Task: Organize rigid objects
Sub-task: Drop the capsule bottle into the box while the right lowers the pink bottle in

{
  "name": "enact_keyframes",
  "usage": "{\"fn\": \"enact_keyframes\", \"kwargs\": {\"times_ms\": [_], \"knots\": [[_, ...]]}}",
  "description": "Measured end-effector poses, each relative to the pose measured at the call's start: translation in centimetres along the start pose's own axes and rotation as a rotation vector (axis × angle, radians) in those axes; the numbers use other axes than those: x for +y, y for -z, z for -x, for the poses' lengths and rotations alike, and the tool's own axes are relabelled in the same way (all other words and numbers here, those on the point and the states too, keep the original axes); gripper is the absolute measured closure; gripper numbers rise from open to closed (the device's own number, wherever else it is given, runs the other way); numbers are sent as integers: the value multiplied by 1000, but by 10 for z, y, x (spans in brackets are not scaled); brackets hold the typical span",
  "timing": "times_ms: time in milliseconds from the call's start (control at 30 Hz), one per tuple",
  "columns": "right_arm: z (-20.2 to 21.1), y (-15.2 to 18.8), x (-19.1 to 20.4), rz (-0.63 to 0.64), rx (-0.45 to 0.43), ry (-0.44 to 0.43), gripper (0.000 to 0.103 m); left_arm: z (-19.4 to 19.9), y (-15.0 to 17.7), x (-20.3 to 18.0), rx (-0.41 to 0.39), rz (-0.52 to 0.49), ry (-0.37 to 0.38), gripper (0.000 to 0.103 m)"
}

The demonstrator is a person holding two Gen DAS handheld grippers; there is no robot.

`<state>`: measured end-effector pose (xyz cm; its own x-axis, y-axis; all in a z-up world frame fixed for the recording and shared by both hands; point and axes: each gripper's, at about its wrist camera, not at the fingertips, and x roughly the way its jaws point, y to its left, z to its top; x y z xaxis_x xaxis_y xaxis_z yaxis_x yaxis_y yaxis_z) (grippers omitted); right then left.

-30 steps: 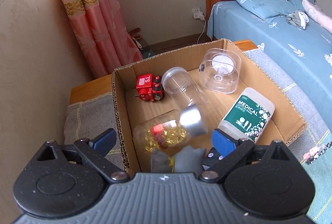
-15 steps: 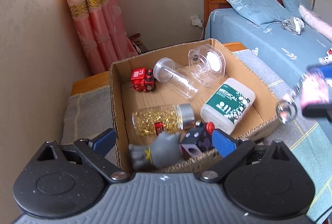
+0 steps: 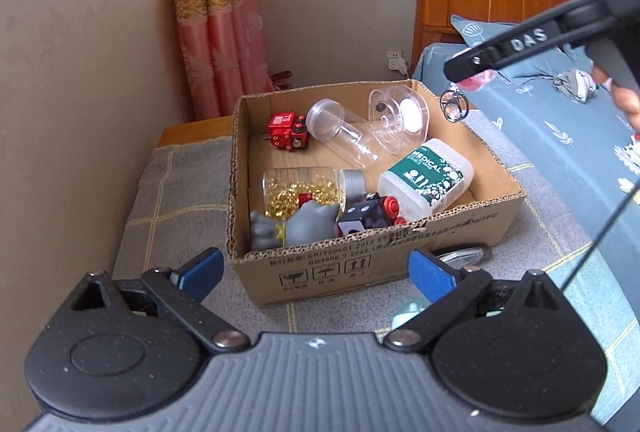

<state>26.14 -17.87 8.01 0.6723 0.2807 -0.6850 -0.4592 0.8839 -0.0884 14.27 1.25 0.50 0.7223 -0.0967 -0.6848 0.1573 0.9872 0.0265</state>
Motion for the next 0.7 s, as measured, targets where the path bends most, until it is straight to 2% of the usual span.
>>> {"fn": "enact_keyframes", "kwargs": {"times_ms": [267,333,367,400,500,700], "knots": [[-44,-1,-1,-73,64,0,46,-1,6,0,18,1,-11,4],[-48,-1,3,-65,57,21,28,-1,6,1,23,-3,-16,4],[-47,0,4,-63,44,30,11,-1,6,2,25,-4,-22,4],[-44,0,5,-67,19,33,1,1,7,2,25,-6,-28,4],[-36,1,8,-72,-2,-4,0,2,7,2,23,-2,-29,4],[-19,7,23,-20,-13,8,0,4,8,-4,24,-10,-10,4]]}}
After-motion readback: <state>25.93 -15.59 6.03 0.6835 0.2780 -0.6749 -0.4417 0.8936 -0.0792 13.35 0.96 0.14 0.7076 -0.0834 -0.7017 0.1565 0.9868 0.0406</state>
